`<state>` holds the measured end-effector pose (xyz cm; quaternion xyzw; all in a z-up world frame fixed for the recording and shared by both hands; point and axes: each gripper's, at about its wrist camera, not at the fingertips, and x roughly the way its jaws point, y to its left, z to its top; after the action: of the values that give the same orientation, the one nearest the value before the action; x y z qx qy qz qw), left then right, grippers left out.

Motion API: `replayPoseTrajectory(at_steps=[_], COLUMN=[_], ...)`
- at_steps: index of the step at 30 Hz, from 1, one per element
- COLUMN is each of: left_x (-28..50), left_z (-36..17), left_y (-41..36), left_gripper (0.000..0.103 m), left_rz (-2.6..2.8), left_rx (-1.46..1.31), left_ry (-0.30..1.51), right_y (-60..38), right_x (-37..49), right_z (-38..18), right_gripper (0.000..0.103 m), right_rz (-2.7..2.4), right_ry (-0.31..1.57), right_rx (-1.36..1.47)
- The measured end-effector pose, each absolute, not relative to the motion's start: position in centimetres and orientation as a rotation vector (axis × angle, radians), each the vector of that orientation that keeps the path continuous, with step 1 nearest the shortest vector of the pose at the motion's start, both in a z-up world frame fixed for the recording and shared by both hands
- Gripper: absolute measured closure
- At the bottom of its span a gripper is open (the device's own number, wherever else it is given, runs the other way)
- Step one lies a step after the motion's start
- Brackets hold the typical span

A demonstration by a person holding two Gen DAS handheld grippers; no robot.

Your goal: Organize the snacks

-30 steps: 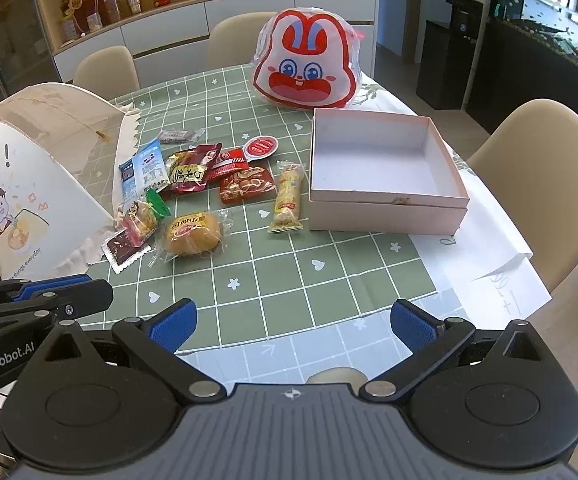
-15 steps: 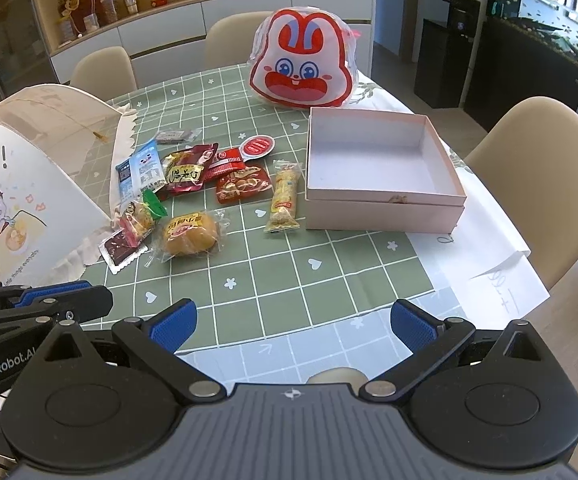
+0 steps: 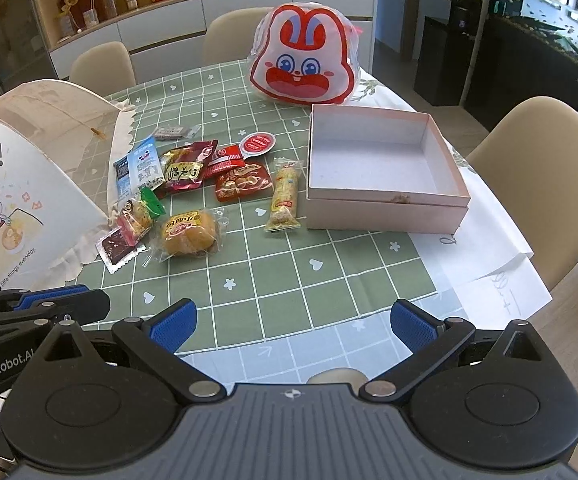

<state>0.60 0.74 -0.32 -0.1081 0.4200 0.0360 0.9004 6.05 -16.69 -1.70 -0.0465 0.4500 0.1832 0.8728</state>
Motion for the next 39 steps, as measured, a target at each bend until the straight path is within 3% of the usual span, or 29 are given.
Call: replayPoseTrajectory(at_steps=[25,30,39], left_x=[2.8,4.0,4.6], left_z=[-3.1,-5.6,-8.6], left_y=[2.6,3.8,6.7], left_gripper=[0.087,0.086,0.085], left_rz=[0.115,0.097,0.097], left_rx=[-0.291,-0.361,-0.453], left_ry=[0.943,0.953,0.89], right_y=[-15.6,-14.8,-13.0], right_x=[8.2,9.2,12.0], right_z=[-3.3,-5.7,-10.4], right_gripper=[0.0,0.0,0.0], right_rz=[0.403,0.441,0.621], right_ry=[0.944,0.819,0.923], right_rx=[-0.118,-0.195,-0.131])
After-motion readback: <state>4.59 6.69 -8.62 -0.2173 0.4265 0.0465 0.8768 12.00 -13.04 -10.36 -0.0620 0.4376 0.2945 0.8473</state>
